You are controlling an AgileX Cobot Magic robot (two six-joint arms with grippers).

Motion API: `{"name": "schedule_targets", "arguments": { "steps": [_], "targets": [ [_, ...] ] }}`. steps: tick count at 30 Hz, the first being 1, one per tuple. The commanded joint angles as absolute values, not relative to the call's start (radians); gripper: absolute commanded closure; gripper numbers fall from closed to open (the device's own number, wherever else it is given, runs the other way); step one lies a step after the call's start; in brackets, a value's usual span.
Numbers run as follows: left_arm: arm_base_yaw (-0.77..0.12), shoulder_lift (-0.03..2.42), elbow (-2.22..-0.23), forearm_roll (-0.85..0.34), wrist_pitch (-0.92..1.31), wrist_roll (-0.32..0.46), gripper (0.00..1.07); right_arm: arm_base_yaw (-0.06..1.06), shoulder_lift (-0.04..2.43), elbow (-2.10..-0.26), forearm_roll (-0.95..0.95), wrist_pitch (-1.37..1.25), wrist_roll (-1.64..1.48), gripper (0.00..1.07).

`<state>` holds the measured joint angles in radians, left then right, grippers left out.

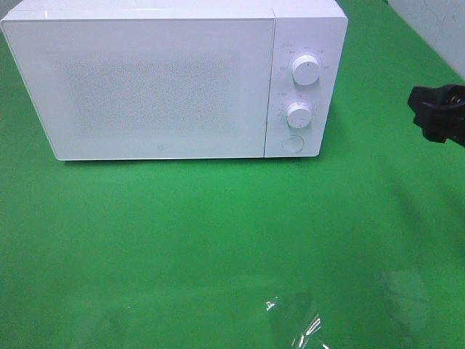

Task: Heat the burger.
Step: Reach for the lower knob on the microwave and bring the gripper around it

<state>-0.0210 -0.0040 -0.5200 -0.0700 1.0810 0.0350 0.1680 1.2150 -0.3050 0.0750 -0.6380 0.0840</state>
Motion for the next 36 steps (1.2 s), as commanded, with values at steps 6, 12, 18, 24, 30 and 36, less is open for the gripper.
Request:
{"name": "schedule_targets", "arguments": {
  "steps": [6, 12, 18, 24, 30, 36],
  "targets": [
    [-0.019, -0.021, -0.517, -0.075, 1.07, 0.034, 0.1, 0.294, 1.38, -0.304, 0.32, -0.868, -0.202, 0.36],
    [-0.019, -0.021, -0.517, -0.075, 1.07, 0.034, 0.1, 0.453, 1.482, -0.304, 0.504, -1.054, -0.276, 0.36],
    [-0.019, -0.021, -0.517, -0.075, 1.07, 0.034, 0.1, 0.631, 1.594, -0.32, 0.669, -1.173, -0.278, 0.36],
    [-0.019, -0.021, -0.517, -0.075, 1.07, 0.034, 0.1, 0.734, 1.643, -0.354, 0.752, -1.209, -0.278, 0.36],
    [-0.019, -0.021, -0.517, -0.075, 1.07, 0.034, 0.1, 0.809, 1.701, -0.422, 0.789, -1.22, -0.278, 0.36],
    [-0.019, -0.021, -0.517, -0.075, 1.07, 0.034, 0.1, 0.809, 1.727, -0.455, 0.802, -1.219, -0.278, 0.35]
  ]
}}
